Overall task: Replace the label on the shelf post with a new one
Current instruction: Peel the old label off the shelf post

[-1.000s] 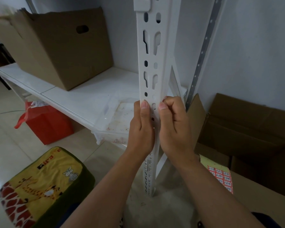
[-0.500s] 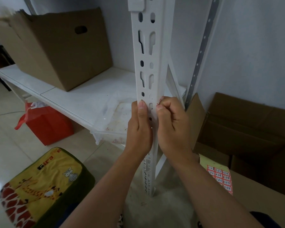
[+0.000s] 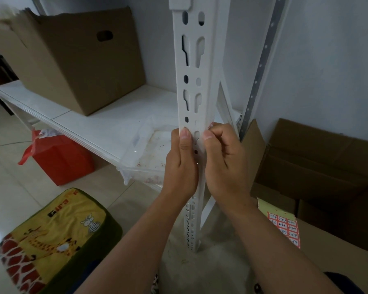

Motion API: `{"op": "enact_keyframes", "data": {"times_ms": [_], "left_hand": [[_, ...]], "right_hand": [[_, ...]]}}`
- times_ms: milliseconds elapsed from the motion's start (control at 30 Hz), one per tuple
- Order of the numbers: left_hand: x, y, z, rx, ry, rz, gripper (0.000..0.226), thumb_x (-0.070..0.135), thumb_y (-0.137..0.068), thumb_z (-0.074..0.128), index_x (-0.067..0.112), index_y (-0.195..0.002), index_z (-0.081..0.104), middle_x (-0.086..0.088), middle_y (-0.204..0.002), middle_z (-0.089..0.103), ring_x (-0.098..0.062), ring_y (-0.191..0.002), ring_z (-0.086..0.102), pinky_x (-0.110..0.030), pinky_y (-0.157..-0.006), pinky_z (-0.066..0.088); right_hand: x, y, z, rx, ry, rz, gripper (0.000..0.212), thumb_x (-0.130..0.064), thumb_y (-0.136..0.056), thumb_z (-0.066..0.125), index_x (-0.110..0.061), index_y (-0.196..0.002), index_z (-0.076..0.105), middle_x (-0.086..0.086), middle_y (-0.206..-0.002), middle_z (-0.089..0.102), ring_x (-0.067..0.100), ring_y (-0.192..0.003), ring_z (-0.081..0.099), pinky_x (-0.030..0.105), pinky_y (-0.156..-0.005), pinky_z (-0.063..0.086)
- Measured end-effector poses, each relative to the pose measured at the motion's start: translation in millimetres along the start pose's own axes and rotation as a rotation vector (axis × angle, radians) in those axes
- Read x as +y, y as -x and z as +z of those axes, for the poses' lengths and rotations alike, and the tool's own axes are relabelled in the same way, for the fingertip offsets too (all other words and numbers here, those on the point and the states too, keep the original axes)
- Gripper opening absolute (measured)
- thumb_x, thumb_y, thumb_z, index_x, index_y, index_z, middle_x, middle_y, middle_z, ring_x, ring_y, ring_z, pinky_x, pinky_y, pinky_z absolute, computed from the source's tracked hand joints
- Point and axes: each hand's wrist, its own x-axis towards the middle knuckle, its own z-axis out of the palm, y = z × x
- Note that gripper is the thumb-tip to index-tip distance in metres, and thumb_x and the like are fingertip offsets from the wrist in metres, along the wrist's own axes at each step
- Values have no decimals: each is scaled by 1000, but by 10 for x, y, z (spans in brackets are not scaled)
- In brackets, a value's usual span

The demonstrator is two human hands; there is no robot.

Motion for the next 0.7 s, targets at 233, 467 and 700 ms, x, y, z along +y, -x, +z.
{"op": "enact_keyframes", "data": {"times_ms": [233,467,700], "left_hand": [[9,-8,5,5,2,-15,52,62,-91,24,19,-104,49,-8,-91,61,-35,-90,61,-58,-80,52],[3,-3,5,10,17,-7,54,62,-91,25,16,-102,50,-13,-89,60,-39,-89,60,-60,-80,51],[15,0,6,2,4,0,53,61,-91,23,16,-104,49,-8,-88,60,-34,-88,60,-56,-80,53]], "right_hand": [[17,-14,-3,11,45,-34,14,-9,-93,45,-11,-82,52,-9,-78,52,-2,-78,54,5,-67,43],[31,-11,-24,-24,-15,11,14,-10,-94,44,-9,-83,54,-9,-79,53,-3,-77,55,6,-66,43],[34,-20,-20,-6,30,-18,15,-9,-93,45,-7,-81,53,-6,-76,53,-1,-74,53,7,-65,42]]}}
